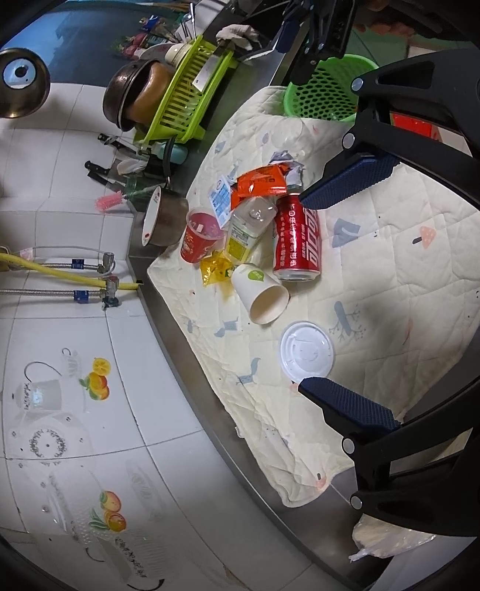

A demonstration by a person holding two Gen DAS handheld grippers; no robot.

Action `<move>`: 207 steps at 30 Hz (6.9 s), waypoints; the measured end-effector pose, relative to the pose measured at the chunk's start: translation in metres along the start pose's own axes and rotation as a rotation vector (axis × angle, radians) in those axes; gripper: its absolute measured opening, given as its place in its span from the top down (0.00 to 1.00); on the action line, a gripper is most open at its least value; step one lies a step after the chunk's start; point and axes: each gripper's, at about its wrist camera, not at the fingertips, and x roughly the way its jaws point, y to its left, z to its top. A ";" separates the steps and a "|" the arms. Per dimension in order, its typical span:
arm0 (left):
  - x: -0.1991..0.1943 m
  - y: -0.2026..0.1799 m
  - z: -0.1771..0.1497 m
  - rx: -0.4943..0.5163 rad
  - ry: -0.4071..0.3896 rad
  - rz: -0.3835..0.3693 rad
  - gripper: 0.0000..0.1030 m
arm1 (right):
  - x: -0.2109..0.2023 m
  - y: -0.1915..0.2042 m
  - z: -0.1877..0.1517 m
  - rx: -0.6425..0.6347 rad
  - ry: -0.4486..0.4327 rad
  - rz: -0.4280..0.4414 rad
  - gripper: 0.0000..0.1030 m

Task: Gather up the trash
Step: 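Reach the left tool to the orange snack bag and grasp it, then carry the orange bag with the left tool into the green basket and release, then grasp the grey crumpled tissue with the right tool while the left tool approaches the white lid, then drop the tissue into the green basket with the right tool while the left tool grasps the white lid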

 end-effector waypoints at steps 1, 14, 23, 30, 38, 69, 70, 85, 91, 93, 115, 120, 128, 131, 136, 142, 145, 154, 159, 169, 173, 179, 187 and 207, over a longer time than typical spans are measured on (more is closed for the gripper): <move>0.002 0.001 -0.001 -0.004 0.006 -0.003 0.14 | 0.005 -0.002 0.001 -0.001 0.006 -0.003 0.09; 0.019 0.007 -0.006 -0.009 0.046 -0.027 0.23 | 0.065 -0.026 0.007 0.040 0.095 0.001 0.43; 0.040 0.004 -0.005 0.016 0.077 -0.092 0.26 | 0.102 -0.040 0.010 0.072 0.160 -0.002 0.58; 0.054 -0.013 0.006 0.013 0.082 -0.189 0.30 | 0.117 -0.048 0.009 0.094 0.186 -0.009 0.65; 0.076 -0.051 0.011 0.031 0.106 -0.310 0.37 | 0.124 -0.055 0.005 0.122 0.194 -0.005 0.79; 0.161 -0.077 0.007 -0.161 0.260 -0.501 0.86 | 0.123 -0.056 -0.002 0.133 0.180 -0.006 0.97; 0.162 -0.077 0.007 -0.165 0.259 -0.503 0.90 | 0.122 -0.056 -0.002 0.133 0.178 -0.007 0.97; 0.128 -0.081 0.019 -0.130 0.201 -0.528 1.00 | 0.067 -0.085 -0.007 0.171 0.072 -0.055 0.98; 0.098 -0.093 0.032 -0.080 0.158 -0.557 1.00 | 0.048 -0.122 -0.028 0.195 0.081 -0.164 0.98; 0.089 -0.099 0.036 -0.066 0.152 -0.582 1.00 | 0.051 -0.134 -0.041 0.197 0.113 -0.208 0.98; 0.098 -0.277 0.000 0.209 0.337 -0.862 1.00 | 0.052 -0.204 -0.137 0.408 0.234 -0.274 0.80; 0.118 -0.304 -0.023 0.239 0.412 -0.874 1.00 | 0.023 -0.209 -0.137 0.414 0.179 -0.297 0.70; 0.144 -0.325 -0.053 0.248 0.515 -0.886 1.00 | -0.010 -0.210 -0.130 0.423 0.105 -0.313 0.63; 0.148 -0.326 -0.060 0.250 0.536 -0.879 0.97 | -0.015 -0.206 -0.126 0.412 0.089 -0.319 0.59; 0.148 -0.319 -0.059 0.238 0.530 -0.861 0.79 | -0.019 -0.204 -0.120 0.403 0.068 -0.315 0.57; 0.137 -0.297 -0.043 0.228 0.468 -0.835 0.73 | -0.021 -0.193 -0.108 0.369 0.053 -0.299 0.53; 0.129 -0.277 -0.032 0.216 0.429 -0.804 0.68 | -0.019 -0.185 -0.099 0.349 0.042 -0.276 0.52; 0.112 -0.198 -0.004 0.154 0.321 -0.655 0.59 | -0.004 -0.143 -0.062 0.263 0.010 -0.170 0.46; 0.104 -0.150 0.000 0.115 0.278 -0.566 0.55 | 0.011 -0.111 -0.041 0.211 0.008 -0.077 0.45; 0.093 -0.031 -0.006 -0.058 0.218 -0.371 0.54 | 0.052 -0.049 -0.002 0.115 0.021 0.081 0.46; 0.091 0.010 -0.008 -0.126 0.197 -0.297 0.54 | 0.069 -0.030 0.010 0.093 0.033 0.112 0.46; 0.095 0.059 -0.012 -0.212 0.183 -0.200 0.52 | 0.099 -0.015 0.021 0.098 0.066 0.152 0.46; 0.111 0.099 -0.019 -0.260 0.201 -0.111 0.52 | 0.137 -0.012 0.020 0.115 0.116 0.127 0.54; 0.183 0.140 -0.032 -0.325 0.314 -0.048 0.66 | 0.157 -0.005 0.014 0.110 0.139 0.141 0.83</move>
